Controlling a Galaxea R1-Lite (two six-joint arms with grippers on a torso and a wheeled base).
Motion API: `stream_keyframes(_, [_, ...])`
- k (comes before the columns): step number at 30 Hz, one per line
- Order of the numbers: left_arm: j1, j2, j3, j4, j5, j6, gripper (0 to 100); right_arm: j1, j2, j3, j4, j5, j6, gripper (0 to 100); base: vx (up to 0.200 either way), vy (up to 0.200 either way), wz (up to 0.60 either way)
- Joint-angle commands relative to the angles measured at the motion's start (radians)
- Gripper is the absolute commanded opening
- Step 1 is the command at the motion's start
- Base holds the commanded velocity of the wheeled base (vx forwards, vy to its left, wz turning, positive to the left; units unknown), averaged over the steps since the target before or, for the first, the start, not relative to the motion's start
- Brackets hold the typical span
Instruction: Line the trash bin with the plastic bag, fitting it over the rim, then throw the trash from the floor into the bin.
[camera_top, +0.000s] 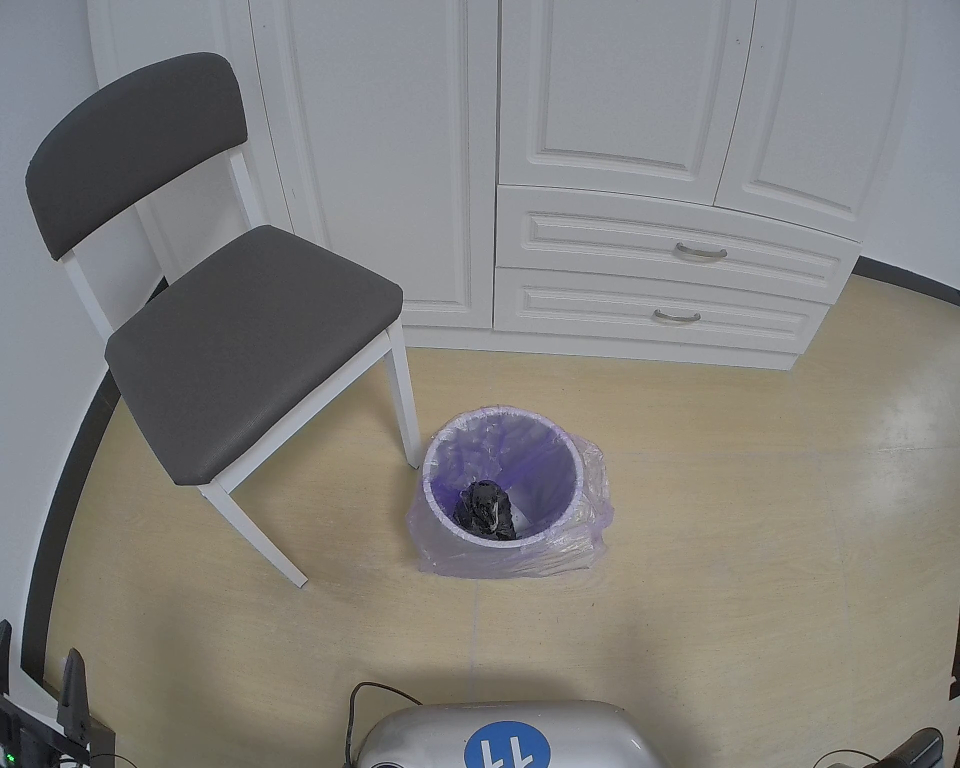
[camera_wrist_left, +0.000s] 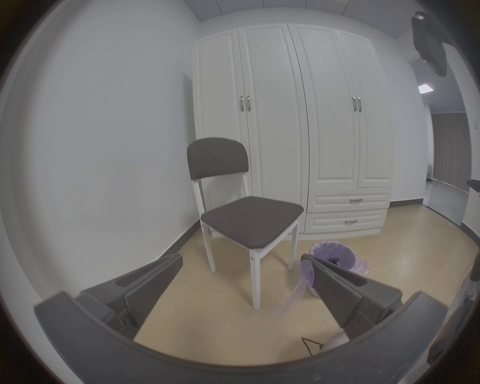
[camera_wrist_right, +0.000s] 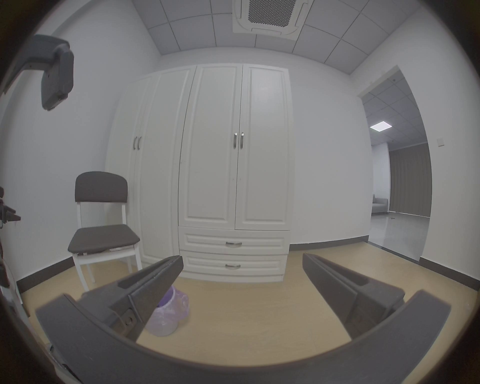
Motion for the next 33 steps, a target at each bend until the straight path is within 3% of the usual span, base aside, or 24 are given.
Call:
stream_keyframes(1, [0.002, -0.013, 0.051, -0.018, 0.002, -0.011, 100, 0.000, -0.010, 0.033, 0.057, -0.003, -0.005, 100, 0.000, 0.000, 0.00])
stream_keyframes(13, [0.002, -0.013, 0.049, -0.013, 0.027, -0.009, 100, -0.001, -0.010, 0.033, 0.213, -0.124, 0.000, 100, 0.000, 0.000, 0.00])
stream_keyframes(19, [0.002, -0.013, 0.049, -0.013, 0.044, -0.014, 100, -0.001, -0.010, 0.033, 0.256, -0.117, 0.005, 100, 0.000, 0.000, 0.00])
stream_keyframes(24, [0.002, -0.013, 0.049, -0.010, 0.019, -0.020, 100, 0.000, -0.010, 0.031, 0.258, -0.049, -0.003, 100, 0.000, 0.000, 0.00])
stream_keyframes(29, [0.001, -0.013, 0.049, 0.010, -0.044, -0.032, 100, -0.001, -0.010, 0.031, 0.265, 0.107, -0.005, 100, 0.000, 0.000, 0.00])
stream_keyframes(33, [0.001, -0.013, 0.051, 0.008, -0.051, -0.034, 100, -0.001, -0.010, 0.031, 0.265, 0.150, 0.012, 100, 0.000, 0.000, 0.00])
